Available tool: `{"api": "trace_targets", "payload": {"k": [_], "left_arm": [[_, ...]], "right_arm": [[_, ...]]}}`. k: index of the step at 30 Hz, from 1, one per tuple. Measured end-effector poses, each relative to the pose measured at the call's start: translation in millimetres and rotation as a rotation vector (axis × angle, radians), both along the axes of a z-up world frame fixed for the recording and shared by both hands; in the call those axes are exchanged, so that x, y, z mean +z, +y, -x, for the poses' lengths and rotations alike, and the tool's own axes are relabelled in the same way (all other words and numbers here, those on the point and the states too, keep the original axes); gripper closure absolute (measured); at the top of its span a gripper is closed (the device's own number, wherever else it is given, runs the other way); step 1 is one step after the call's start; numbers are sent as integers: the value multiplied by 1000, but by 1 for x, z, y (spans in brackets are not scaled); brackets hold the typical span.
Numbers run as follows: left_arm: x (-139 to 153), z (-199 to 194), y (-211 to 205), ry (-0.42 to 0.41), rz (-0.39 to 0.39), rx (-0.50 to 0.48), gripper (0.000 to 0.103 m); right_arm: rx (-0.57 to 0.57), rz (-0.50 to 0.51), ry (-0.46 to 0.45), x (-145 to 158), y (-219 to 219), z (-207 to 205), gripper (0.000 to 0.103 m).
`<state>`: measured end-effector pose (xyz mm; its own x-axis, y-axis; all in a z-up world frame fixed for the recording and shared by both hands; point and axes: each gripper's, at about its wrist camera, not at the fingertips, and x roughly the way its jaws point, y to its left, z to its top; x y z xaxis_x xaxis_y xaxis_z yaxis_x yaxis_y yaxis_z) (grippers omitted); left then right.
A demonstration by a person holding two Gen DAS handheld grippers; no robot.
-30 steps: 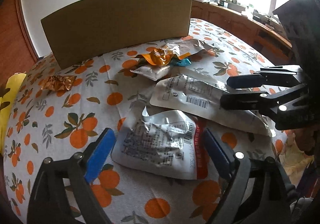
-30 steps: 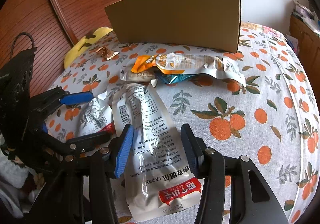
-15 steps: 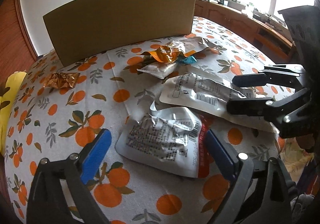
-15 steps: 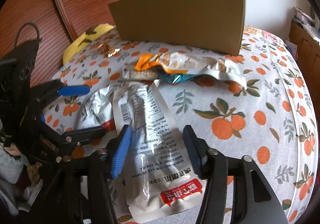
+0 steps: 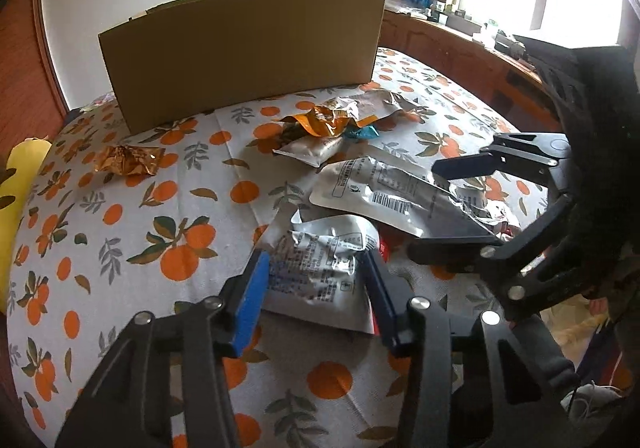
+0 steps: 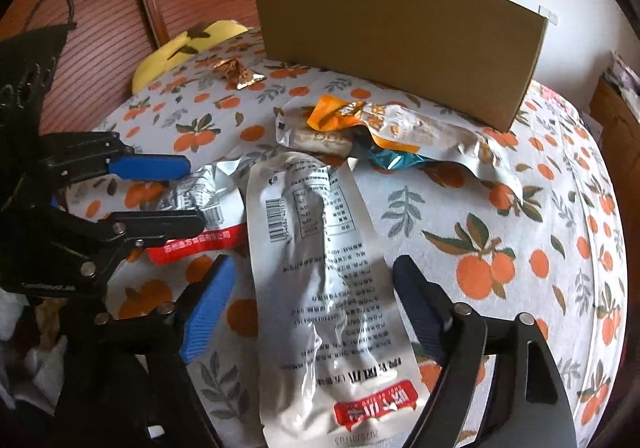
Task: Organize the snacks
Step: 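Close left tool on white packet while right tool grasps long white pouch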
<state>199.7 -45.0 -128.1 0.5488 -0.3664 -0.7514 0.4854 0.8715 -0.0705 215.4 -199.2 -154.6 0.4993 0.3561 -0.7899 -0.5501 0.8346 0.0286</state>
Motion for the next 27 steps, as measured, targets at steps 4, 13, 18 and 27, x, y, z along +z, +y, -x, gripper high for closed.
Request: {"api": "trace_targets", "payload": {"k": [4, 13, 18, 27], "left_arm": [[-3, -4, 4, 25, 14, 15, 41], [-9, -14, -6, 16, -42, -39, 26], [-12, -18, -17, 7, -94, -90, 18], [-5, -15, -29, 41, -108, -166, 48]], "right_arm": [[8, 50, -17, -2, 9, -3, 18], [15, 69, 17, 0, 12, -4, 34], [12, 75, 18, 2, 7, -4, 46], [-9, 53, 15, 4, -6, 2, 56]]}}
